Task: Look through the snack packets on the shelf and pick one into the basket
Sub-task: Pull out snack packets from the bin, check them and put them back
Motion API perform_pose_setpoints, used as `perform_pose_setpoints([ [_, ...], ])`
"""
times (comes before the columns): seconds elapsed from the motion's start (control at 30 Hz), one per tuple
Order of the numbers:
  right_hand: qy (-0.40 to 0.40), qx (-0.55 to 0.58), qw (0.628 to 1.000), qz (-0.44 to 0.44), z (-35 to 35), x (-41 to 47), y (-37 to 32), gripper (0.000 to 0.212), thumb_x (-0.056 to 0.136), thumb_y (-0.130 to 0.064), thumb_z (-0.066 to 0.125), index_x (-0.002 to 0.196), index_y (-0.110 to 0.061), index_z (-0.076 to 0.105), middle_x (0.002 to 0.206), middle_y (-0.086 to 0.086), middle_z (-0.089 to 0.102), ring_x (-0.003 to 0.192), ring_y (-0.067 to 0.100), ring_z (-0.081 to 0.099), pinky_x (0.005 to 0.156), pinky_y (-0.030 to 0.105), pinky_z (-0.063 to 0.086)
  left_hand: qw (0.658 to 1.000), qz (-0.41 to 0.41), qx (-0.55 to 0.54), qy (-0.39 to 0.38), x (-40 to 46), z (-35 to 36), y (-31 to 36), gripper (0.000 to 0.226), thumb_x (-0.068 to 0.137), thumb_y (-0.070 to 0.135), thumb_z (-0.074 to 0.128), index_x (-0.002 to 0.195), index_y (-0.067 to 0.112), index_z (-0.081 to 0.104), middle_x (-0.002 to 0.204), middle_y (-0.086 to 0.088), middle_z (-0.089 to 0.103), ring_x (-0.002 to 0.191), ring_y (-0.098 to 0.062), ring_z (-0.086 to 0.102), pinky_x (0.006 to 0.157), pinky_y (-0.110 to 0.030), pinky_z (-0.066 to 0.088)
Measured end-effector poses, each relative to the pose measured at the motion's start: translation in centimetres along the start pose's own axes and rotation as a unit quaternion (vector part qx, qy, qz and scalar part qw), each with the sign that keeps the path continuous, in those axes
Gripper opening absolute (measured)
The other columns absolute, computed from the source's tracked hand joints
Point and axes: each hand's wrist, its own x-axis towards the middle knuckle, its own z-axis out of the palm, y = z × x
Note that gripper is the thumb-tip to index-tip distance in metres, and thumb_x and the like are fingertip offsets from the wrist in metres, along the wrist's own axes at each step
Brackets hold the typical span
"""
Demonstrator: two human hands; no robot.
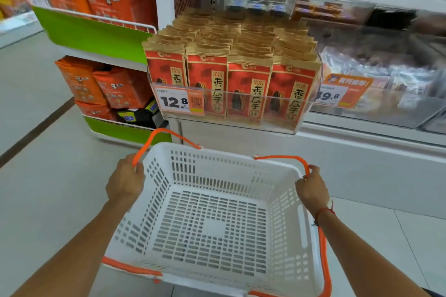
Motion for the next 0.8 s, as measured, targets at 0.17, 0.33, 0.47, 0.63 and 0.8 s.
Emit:
perform_pose_setpoints([
  [0.17,-0.027,-0.095,0.995,0.019,1.7,0.3,2.8,0.058,0.093,-0.011,0.047,0.148,-0.011,0.030,0.146,0.019,0.039,0.128,0.044,0.042,0.104,0.053,0.034,0.980,0.026,0.190,-0.056,-0.8,1.0,-1.8,0.066,0.100,0.028,0.045,0.155,0.013,0.011,0.145,-0.015,0.037,0.119,-0.038,0.049,0.086,-0.048,0.046],
  [0.33,-0.029,-0.128,0.990,0.045,4.6,-1.4,5.2,0.064,0.094,-0.014,0.050,0.149,-0.011,0.018,0.139,0.023,0.038,0.118,0.047,0.049,0.092,0.052,0.041,0.970,-0.041,0.218,-0.098,-2.7,4.0,-4.1,0.080,0.098,0.022,0.050,0.155,0.017,-0.006,0.150,-0.015,0.025,0.114,-0.038,0.048,0.089,-0.047,0.045],
  [0.47,-0.036,-0.183,0.982,0.013,4.3,0.3,5.5,0.064,0.089,-0.002,0.050,0.145,-0.009,0.021,0.131,0.022,0.042,0.105,0.048,0.057,0.083,0.051,0.045,0.969,-0.016,0.237,-0.062,-2.8,4.3,-4.2,0.077,0.096,0.008,0.048,0.156,0.018,0.000,0.138,-0.016,0.036,0.096,-0.034,0.056,0.075,-0.042,0.046],
  [0.63,-0.019,-0.201,0.979,0.021,4.4,3.1,4.9,0.067,0.089,0.000,0.048,0.148,-0.013,0.019,0.133,0.023,0.038,0.114,0.048,0.051,0.092,0.053,0.042,0.964,0.004,0.257,-0.059,-2.6,5.0,-3.1,0.077,0.095,0.009,0.050,0.155,0.019,0.002,0.133,-0.014,0.040,0.090,-0.033,0.061,0.072,-0.039,0.048],
  [0.8,-0.019,-0.214,0.975,0.063,4.6,4.7,4.3,0.071,0.089,-0.008,0.055,0.149,-0.019,0.019,0.138,0.022,0.035,0.126,0.044,0.042,0.103,0.050,0.033,0.963,0.005,0.263,-0.064,-2.2,5.4,-2.7,0.079,0.095,0.010,0.051,0.155,0.020,0.001,0.132,-0.013,0.041,0.091,-0.030,0.062,0.067,-0.035,0.042],
])
